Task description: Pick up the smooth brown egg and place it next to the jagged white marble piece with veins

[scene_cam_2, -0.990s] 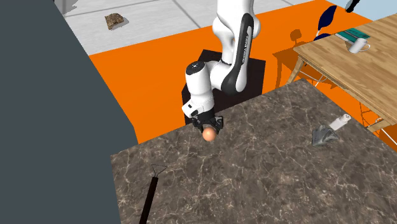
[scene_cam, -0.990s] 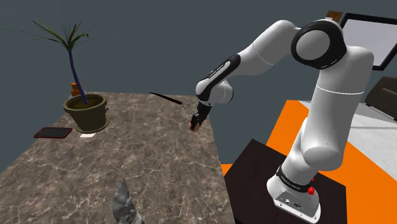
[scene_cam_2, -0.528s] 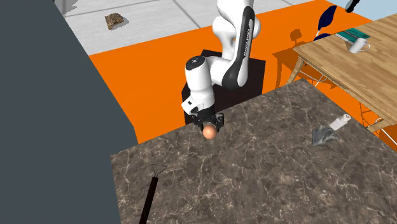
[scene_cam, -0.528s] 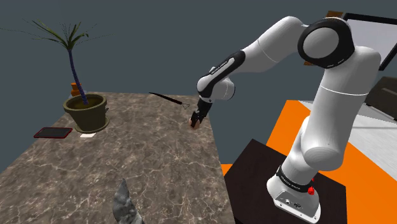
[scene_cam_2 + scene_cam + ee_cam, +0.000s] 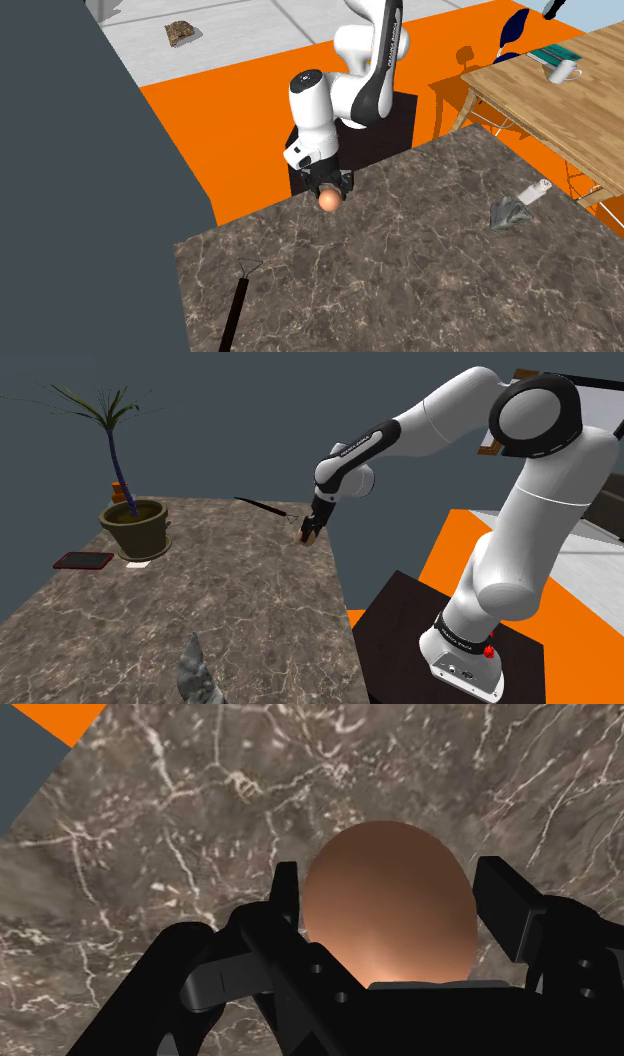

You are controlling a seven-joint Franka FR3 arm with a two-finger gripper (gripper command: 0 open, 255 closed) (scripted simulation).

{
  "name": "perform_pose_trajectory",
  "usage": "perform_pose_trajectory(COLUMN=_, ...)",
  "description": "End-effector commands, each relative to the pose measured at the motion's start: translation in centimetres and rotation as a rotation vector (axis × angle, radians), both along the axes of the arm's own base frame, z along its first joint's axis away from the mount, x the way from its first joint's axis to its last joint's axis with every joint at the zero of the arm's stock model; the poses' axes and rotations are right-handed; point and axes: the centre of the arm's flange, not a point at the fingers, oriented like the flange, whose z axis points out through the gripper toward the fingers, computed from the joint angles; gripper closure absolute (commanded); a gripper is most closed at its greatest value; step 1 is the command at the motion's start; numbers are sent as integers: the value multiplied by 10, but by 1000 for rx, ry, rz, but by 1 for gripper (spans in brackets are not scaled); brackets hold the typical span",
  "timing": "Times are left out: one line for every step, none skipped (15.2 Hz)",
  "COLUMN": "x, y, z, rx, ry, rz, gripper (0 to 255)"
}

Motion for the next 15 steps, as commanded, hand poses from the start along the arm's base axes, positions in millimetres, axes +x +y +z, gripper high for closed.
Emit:
perform_pose_trajectory(x=0, y=1, z=11, rx=0, ry=0, rz=0, gripper=255)
perform_pose_trajectory(x=0, y=1, z=16, rx=0, ry=0, rz=0, gripper=255)
perform_pose_trajectory(x=0, y=1, z=21, rx=0, ry=0, rz=0, gripper=255)
perform_pose_trajectory(x=0, y=1, z=27, rx=0, ry=0, rz=0, gripper=255)
perform_pose_trajectory(x=0, y=1, z=32, rx=0, ry=0, rz=0, gripper=255)
perform_pose_trajectory(x=0, y=1, z=37, rx=0, ry=0, rz=0, gripper=255)
perform_pose_trajectory(x=0, y=1, z=42, rx=0, ry=0, rz=0, gripper=255)
perform_pose_trajectory(x=0, y=1, z=48, rx=0, ry=0, rz=0, gripper=255)
perform_pose_trajectory(x=0, y=1, z=53, rx=0, ry=0, rz=0, gripper=255)
perform_pose_trajectory(x=0, y=1, z=58, rx=0, ry=0, rz=0, gripper=255)
perform_pose_trajectory(x=0, y=1, z=64, rx=0, ry=0, rz=0, gripper=255)
perform_pose_trajectory(x=0, y=1, z=69, rx=0, ry=0, rz=0, gripper=255)
perform_pose_trajectory(x=0, y=1, z=74, rx=0, ry=0, rz=0, gripper=255)
perform_pose_trajectory(x=0, y=1, z=79, rx=0, ry=0, rz=0, gripper=255)
perform_pose_trajectory(x=0, y=1, z=85, rx=0, ry=0, rz=0, gripper=255)
